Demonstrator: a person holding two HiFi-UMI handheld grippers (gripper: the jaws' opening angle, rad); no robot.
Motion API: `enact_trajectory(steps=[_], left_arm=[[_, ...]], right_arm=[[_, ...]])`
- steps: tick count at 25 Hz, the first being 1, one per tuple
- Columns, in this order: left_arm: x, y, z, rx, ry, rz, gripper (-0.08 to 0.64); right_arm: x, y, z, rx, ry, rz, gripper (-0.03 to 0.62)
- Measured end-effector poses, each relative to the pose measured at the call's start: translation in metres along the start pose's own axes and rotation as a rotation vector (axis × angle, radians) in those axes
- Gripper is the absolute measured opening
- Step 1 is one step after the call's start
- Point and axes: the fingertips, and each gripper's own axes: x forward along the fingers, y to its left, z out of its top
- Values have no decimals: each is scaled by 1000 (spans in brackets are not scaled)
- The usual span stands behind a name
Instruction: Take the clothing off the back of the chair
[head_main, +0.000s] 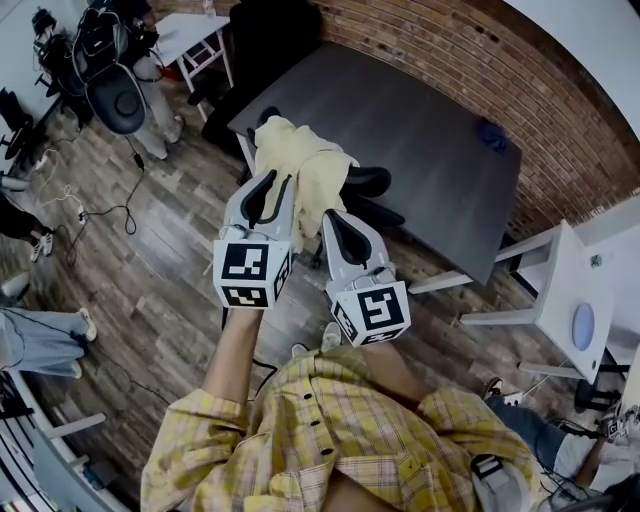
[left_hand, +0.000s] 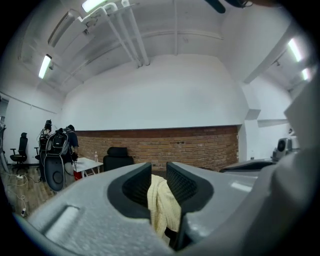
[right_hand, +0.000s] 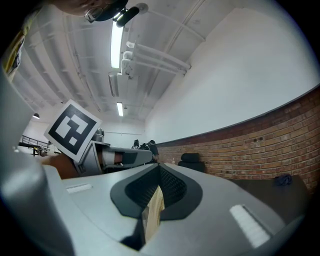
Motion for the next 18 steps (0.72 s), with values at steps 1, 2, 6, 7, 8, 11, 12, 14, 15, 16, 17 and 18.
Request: enact_trajectory(steps=[1,2,6,7,8,11,12,14,15,16,17,18], left_arm=[[3,-1,0,3,9,-10,102],[7,-2,1,6,16,-19,107],[21,-10,-4,4,43,-64,149],[24,-9,-5,-1,49,-72,165],[27,-8,-6,-6,54,-76,175],[34,-1,-7,-17,61,-83,208],[37,0,-8,-17,65,-90,220],[43,1,-12,-7,80,-103,241],[46,2,-13,2,89,-108,252],[49,3,-14,11,95,-111,259],[52,4,-16,18,98,-113,261],[55,5,-17,23,100,-115,264]], right_arm=[[0,-1,0,0,0,1,-3],[1,-2,1,0,0,2,-3],[-2,-9,0,-2,4,1,-3],[-2,-9,1,-3,3,0,-3],[-1,-9,1,-4,1,0,-3],[2,-10,3,-3,-1,-1,-3],[2,-10,3,-4,-1,-1,-3],[4,-10,4,-6,-2,-2,-3],[4,-11,3,-6,-2,-4,-3],[5,-12,3,-6,-2,-5,-3],[6,-13,2,-7,-2,-6,-3],[6,-14,2,-8,-1,-6,-3]])
